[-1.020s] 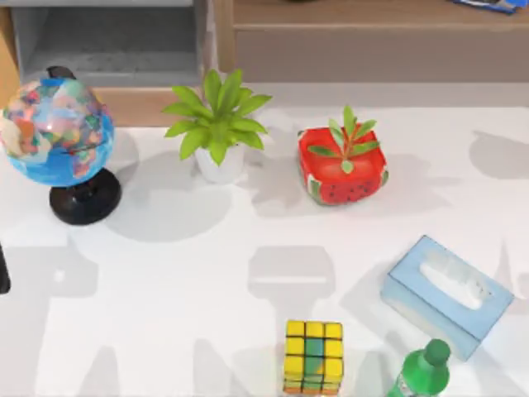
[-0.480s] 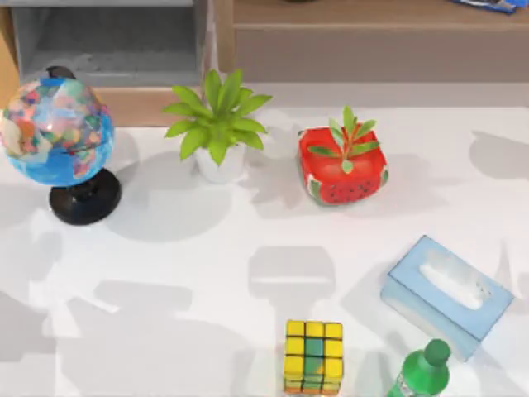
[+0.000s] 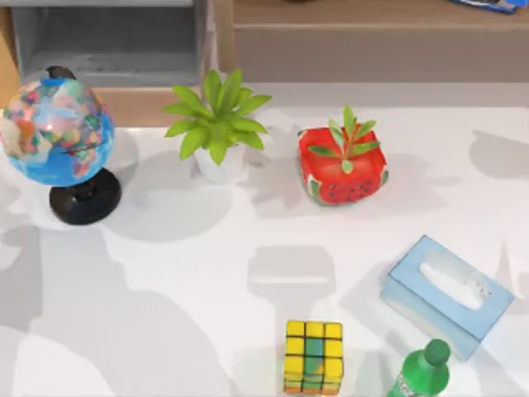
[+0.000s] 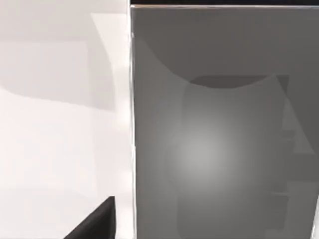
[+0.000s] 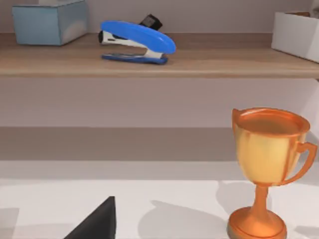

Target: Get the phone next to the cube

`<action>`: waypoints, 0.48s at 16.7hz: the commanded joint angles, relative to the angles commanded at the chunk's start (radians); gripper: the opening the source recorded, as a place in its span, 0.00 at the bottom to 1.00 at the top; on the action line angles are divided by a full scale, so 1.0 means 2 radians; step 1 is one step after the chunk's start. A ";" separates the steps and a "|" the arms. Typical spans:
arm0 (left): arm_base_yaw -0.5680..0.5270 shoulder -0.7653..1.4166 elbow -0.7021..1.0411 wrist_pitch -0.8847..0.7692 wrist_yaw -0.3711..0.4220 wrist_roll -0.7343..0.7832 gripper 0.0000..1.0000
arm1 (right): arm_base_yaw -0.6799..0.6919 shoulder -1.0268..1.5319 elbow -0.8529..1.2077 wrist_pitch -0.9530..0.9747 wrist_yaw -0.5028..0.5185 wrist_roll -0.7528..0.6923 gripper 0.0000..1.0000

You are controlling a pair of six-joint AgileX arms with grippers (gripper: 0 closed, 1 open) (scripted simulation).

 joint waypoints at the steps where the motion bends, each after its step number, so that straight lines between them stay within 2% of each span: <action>1: 0.003 0.015 0.012 -0.007 0.000 0.005 1.00 | 0.000 0.000 0.000 0.000 0.000 0.000 1.00; 8: 0.004 0.028 0.020 -0.011 0.000 0.010 1.00 | 0.000 0.000 0.000 0.000 0.000 0.000 1.00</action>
